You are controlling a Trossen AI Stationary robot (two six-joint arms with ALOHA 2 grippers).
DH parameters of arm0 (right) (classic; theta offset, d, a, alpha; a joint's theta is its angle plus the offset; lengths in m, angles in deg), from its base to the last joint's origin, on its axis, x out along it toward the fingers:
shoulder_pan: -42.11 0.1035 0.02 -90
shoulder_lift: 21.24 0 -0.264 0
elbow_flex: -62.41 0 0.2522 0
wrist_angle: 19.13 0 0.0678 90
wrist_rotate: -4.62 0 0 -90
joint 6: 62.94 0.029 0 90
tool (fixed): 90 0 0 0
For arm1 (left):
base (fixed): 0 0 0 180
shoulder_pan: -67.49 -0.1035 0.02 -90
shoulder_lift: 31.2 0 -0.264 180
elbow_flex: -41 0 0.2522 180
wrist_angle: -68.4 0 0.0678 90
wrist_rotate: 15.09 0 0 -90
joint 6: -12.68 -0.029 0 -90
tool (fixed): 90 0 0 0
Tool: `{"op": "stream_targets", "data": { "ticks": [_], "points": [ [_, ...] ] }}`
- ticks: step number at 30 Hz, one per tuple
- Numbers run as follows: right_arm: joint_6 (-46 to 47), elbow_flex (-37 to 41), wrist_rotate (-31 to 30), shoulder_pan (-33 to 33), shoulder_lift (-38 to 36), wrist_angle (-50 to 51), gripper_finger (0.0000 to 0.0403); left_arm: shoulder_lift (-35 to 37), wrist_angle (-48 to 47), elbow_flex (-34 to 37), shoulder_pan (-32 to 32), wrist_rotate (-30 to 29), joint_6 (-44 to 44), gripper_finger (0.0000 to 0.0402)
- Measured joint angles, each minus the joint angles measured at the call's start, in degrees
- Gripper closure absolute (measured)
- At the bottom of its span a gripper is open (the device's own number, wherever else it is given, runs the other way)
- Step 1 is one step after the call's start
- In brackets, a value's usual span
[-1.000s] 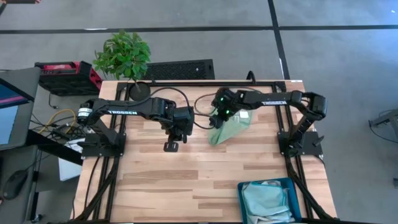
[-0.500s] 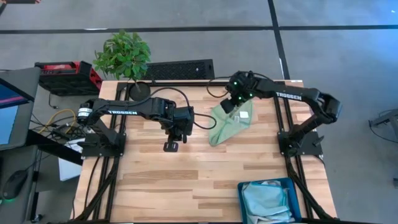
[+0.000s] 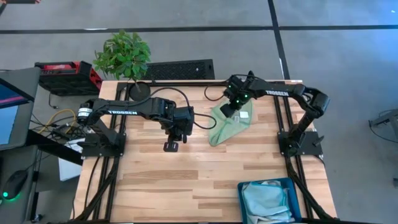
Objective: Fold microfiber towels
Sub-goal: Fold the green microfiber cloth
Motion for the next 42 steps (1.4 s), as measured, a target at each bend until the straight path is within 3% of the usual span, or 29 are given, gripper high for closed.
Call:
{"op": "stream_targets", "data": {
  "ticks": [20, 32, 35, 42],
  "points": [
    [1.3, 2.9, -0.7, 0.8, -0.1, -0.2, 0.023, 0.0, 0.1, 0.0, 0.0, 0.0, -0.5, 0.0382],
    [1.1, 3.0, 3.4, 1.7, 4.0, 2.8, 0.023, 0.0, 0.0, 0.0, 0.0, 0.0, 0.0, 0.0382],
    [1.0, 3.0, 6.2, 2.4, 3.9, 2.8, 0.023, 0.0, 0.0, 0.0, 0.0, 0.0, 0.0, 0.0382],
    [0.9, 3.0, 6.5, 3.9, 2.3, 6.2, 0.023, 0.0, -0.7, 0.0, 0.0, 0.0, 0.0, 0.0382]
  ]
}}
